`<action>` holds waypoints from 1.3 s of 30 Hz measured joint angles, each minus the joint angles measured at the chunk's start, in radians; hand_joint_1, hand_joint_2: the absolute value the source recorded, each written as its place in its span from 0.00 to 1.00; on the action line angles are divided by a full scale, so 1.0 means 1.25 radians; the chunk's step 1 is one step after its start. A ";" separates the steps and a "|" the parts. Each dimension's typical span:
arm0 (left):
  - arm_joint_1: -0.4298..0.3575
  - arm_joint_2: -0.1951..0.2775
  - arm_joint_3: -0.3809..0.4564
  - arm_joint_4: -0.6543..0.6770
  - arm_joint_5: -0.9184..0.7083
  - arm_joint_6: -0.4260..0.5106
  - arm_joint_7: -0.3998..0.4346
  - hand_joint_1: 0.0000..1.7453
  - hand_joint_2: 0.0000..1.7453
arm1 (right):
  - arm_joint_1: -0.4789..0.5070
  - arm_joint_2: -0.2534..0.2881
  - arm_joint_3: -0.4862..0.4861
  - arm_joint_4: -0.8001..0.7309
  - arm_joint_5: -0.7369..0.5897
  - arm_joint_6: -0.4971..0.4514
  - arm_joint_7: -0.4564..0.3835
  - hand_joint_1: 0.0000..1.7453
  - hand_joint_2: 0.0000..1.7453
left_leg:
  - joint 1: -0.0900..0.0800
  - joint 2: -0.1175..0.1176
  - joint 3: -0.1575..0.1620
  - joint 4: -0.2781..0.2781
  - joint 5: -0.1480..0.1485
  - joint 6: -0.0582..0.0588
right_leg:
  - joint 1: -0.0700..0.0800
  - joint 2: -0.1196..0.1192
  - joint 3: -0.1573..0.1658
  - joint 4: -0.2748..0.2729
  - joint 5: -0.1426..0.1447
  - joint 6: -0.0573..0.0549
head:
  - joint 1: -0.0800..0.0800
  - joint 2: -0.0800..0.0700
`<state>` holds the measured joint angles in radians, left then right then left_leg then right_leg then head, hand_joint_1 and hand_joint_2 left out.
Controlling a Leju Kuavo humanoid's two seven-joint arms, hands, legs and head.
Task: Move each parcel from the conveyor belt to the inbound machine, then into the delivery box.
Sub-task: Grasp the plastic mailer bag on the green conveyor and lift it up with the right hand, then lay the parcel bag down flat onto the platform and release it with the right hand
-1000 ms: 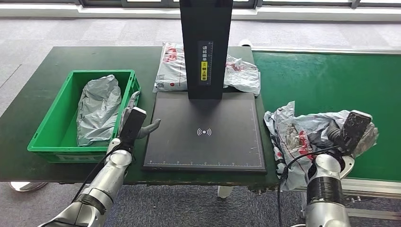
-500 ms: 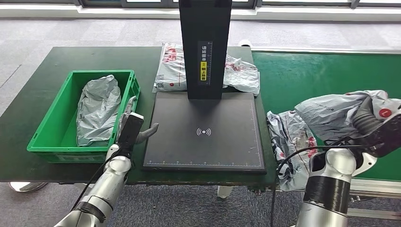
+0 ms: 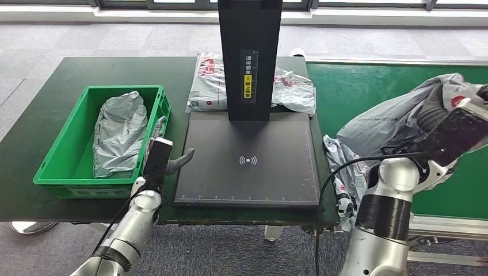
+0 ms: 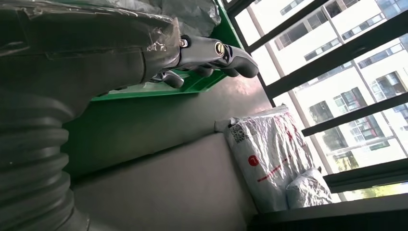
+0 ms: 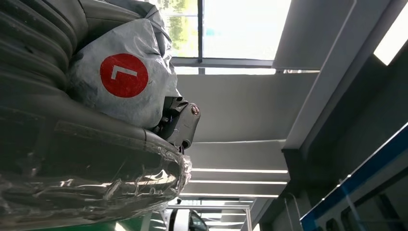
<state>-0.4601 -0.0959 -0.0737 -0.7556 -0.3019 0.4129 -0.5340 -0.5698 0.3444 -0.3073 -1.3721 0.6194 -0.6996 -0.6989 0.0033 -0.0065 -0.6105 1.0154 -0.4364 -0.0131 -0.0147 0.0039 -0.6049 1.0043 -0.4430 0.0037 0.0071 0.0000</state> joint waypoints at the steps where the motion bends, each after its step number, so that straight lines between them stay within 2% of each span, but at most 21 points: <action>1: -0.004 -0.004 0.000 0.003 0.001 0.000 -0.001 0.00 1.00 | -0.010 0.002 0.001 0.011 0.006 0.000 0.000 1.00 1.00 | 0.000 0.000 0.000 0.000 0.000 0.000 | 0.000 0.000 0.000 0.000 0.000 0.000 | 0.000 0.000; 11: -0.018 -0.017 0.000 0.025 0.005 -0.001 -0.001 0.00 1.00 | -0.052 0.010 0.002 0.074 0.042 0.000 0.014 1.00 1.00 | 0.000 0.000 0.000 0.000 0.000 0.000 | 0.000 0.000 0.000 0.000 0.000 0.000 | 0.000 0.000; 13: -0.024 -0.021 0.000 0.028 0.014 -0.006 -0.004 0.00 1.00 | -0.071 0.011 0.011 0.118 0.122 0.001 0.080 1.00 1.00 | 0.000 0.000 0.000 0.000 0.000 -0.001 | 0.000 0.000 0.000 0.000 0.000 0.000 | 0.000 0.000; 17: -0.045 -0.041 0.000 0.031 0.043 -0.020 -0.016 0.00 1.00 | -0.109 0.011 0.085 0.256 0.287 0.005 0.276 1.00 1.00 | 0.000 0.001 0.000 0.000 0.001 -0.001 | 0.000 0.001 -0.001 0.000 0.001 0.000 | 0.000 0.000; 21: -0.058 -0.057 -0.001 0.028 0.082 -0.033 -0.019 0.00 1.00 | -0.115 0.011 0.166 0.355 0.297 0.006 0.380 1.00 1.00 | 0.000 0.000 0.000 0.000 0.002 -0.001 | 0.000 0.000 -0.001 0.000 0.001 0.000 | 0.000 0.000; 28: -0.098 -0.076 0.000 0.028 0.166 -0.027 -0.030 0.00 1.00 | -0.087 -0.006 0.301 0.405 0.226 0.072 0.477 1.00 1.00 | 0.000 0.000 -0.001 0.000 0.002 -0.001 | 0.000 0.000 -0.001 0.000 0.001 0.000 | 0.000 0.000; 35: -0.156 -0.102 0.002 0.023 0.214 -0.020 -0.038 0.00 1.00 | -0.089 -0.004 0.430 0.491 0.256 0.115 0.560 1.00 1.00 | 0.000 0.000 -0.001 0.000 0.002 -0.001 | 0.000 0.000 -0.001 0.000 0.001 0.000 | 0.000 0.000; 39: -0.177 -0.119 0.002 -0.003 0.216 -0.018 -0.025 0.00 1.00 | -0.099 0.007 0.469 0.559 0.263 0.112 0.574 1.00 1.00 | 0.000 0.000 -0.001 0.000 0.002 -0.001 | 0.000 0.000 -0.001 0.000 0.001 0.000 | 0.000 0.000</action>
<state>-0.6813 -0.2452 -0.0712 -0.7590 -0.0320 0.3899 -0.5648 -0.6934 0.3537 0.2785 -0.6732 0.9487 -0.5596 0.0184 0.0038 -0.0068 -0.6115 1.0152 -0.4338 -0.0148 -0.0143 0.0039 -0.6061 1.0044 -0.4413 0.0031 0.0073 0.0000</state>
